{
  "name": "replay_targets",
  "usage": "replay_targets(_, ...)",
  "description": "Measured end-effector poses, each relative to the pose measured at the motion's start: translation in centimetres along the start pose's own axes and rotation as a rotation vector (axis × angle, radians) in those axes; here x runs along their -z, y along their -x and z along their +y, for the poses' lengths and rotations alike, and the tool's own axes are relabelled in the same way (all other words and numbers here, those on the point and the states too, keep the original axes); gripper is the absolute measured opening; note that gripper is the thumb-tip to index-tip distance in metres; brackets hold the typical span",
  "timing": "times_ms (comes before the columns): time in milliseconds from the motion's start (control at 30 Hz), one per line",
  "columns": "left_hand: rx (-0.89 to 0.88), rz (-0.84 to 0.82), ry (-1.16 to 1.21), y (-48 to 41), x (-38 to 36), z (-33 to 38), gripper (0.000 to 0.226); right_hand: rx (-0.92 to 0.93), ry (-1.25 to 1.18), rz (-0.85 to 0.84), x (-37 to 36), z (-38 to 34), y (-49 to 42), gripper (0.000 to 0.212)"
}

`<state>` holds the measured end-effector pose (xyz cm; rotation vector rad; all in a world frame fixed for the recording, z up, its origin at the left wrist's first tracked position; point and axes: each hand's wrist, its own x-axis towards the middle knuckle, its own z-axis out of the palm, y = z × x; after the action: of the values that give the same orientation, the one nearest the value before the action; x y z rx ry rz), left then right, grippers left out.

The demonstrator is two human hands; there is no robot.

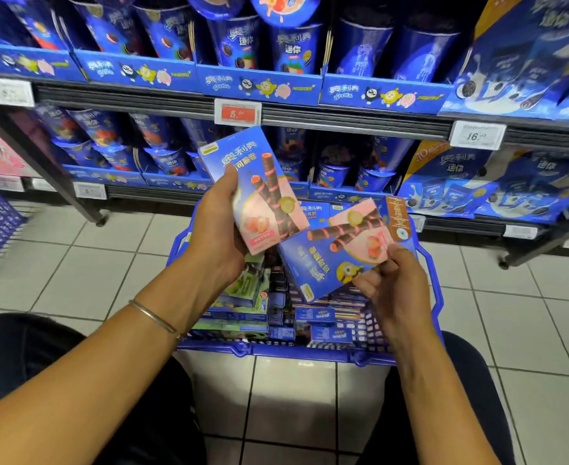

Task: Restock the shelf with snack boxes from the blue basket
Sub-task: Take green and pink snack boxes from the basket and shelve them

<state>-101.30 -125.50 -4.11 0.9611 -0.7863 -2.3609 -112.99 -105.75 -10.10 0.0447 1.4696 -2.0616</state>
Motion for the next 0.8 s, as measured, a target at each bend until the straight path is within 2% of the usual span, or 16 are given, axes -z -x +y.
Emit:
replay_targets(133, -0.044, 0.048, 0.069, -0.2, 0.3, 0.5, 0.037, -0.185, -0.137, -0.07, 0.7, -1.5, 0.4, 0.016)
replay_targets(167, -0.051, 0.061, 0.087, -0.2, 0.4, 0.8, 0.041, -0.205, -0.197, -0.092, 0.8, -1.7, 0.6, 0.019)
replay_targets(267, -0.056, 0.087, 0.069, -0.1, 0.1, 0.9, 0.052, -0.257, -0.378, -0.195, 0.1, -2.0, 1.1, 0.049)
replay_targets(367, -0.047, 0.068, -0.003, 0.5, -0.6, -0.5, 0.063, -0.279, -0.371, -0.23, -1.9, -2.0, 1.7, 0.057)
replay_targets(467, -0.054, -0.01, -0.119, 1.2, -1.3, -1.9, 0.068, -0.242, -0.273, -0.241, -4.4, -1.5, 2.6, 0.031)
replay_targets(567, -0.122, -0.046, -0.241, 1.5, -1.7, -2.6, 0.064, -0.118, -0.061, -0.172, -6.0, 0.0, 3.1, 0.025)
replay_targets(600, -0.155, -0.044, -0.278, 1.5, -1.7, -2.8, 0.056, -0.082, 0.019, -0.137, -6.5, 0.3, 3.5, 0.027)
replay_targets(667, -0.204, -0.017, -0.322, 1.6, -1.5, -3.3, 0.035, 0.017, 0.191, -0.096, -7.0, 1.0, 3.9, 0.046)
replay_targets(800, -0.285, 0.003, -0.348, 1.6, -1.0, -3.8, 0.048, 0.131, 0.567, -0.115, -7.3, 1.3, 4.4, 0.061)
